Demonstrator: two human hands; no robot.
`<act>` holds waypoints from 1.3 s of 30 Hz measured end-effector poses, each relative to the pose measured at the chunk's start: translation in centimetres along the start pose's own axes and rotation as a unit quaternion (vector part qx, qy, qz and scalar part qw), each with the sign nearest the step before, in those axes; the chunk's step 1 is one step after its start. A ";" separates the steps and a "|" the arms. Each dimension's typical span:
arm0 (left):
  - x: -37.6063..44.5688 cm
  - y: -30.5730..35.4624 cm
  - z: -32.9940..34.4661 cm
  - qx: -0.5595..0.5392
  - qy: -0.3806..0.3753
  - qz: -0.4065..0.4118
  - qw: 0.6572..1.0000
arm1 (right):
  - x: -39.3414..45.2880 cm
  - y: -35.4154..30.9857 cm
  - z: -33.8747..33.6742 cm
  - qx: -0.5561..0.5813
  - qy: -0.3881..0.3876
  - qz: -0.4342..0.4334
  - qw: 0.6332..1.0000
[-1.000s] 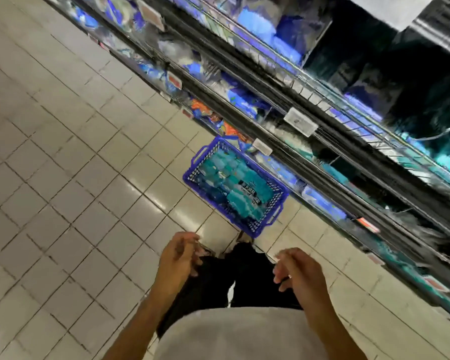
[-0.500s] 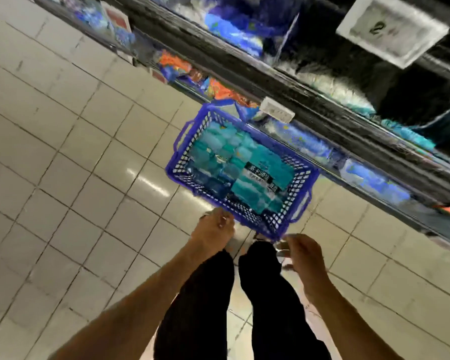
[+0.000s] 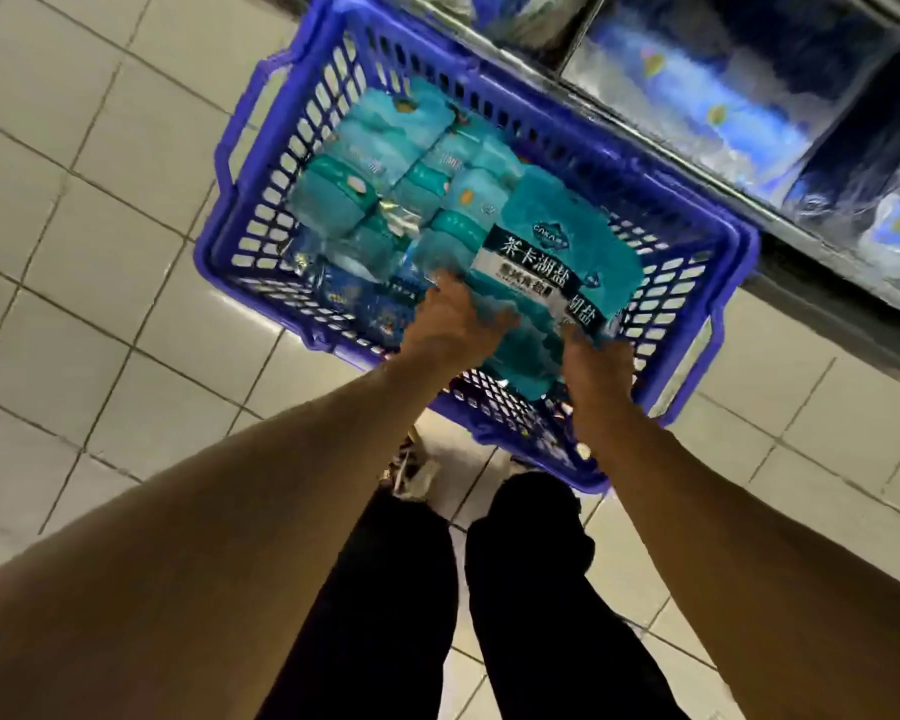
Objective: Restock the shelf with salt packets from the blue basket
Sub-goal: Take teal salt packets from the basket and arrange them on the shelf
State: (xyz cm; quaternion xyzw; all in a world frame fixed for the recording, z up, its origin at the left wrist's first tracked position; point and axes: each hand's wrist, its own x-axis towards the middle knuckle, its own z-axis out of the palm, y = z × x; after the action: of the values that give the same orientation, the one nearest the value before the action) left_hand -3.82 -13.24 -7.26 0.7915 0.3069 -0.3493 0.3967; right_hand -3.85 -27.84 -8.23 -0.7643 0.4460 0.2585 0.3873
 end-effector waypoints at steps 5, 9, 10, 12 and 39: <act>1.9 0.0 1.3 -0.029 0.016 -0.066 0.997 | 1.9 -0.5 0.7 0.137 -0.066 0.047 0.987; 2.5 0.0 0.7 -0.112 -0.061 -0.080 0.989 | 2.5 -0.2 0.3 0.130 -0.084 0.060 0.986; 2.3 0.0 0.4 -0.112 -0.083 -0.081 0.987 | 2.5 0.1 0.3 0.120 -0.080 0.040 0.989; 1.4 0.1 0.0 -0.127 -0.122 -0.085 0.981 | 2.0 0.6 0.4 0.128 -0.074 -0.005 0.989; -33.0 -1.5 -19.4 -0.488 -0.256 -0.049 0.833 | -27.8 -8.8 -22.6 0.375 -0.502 0.048 0.778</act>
State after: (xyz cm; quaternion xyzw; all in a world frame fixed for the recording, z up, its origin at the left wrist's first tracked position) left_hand -17.70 -3.09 26.97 0.3611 0.3631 -0.3627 0.7785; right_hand -7.99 -30.43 28.32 -0.2982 0.2864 0.4365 0.7991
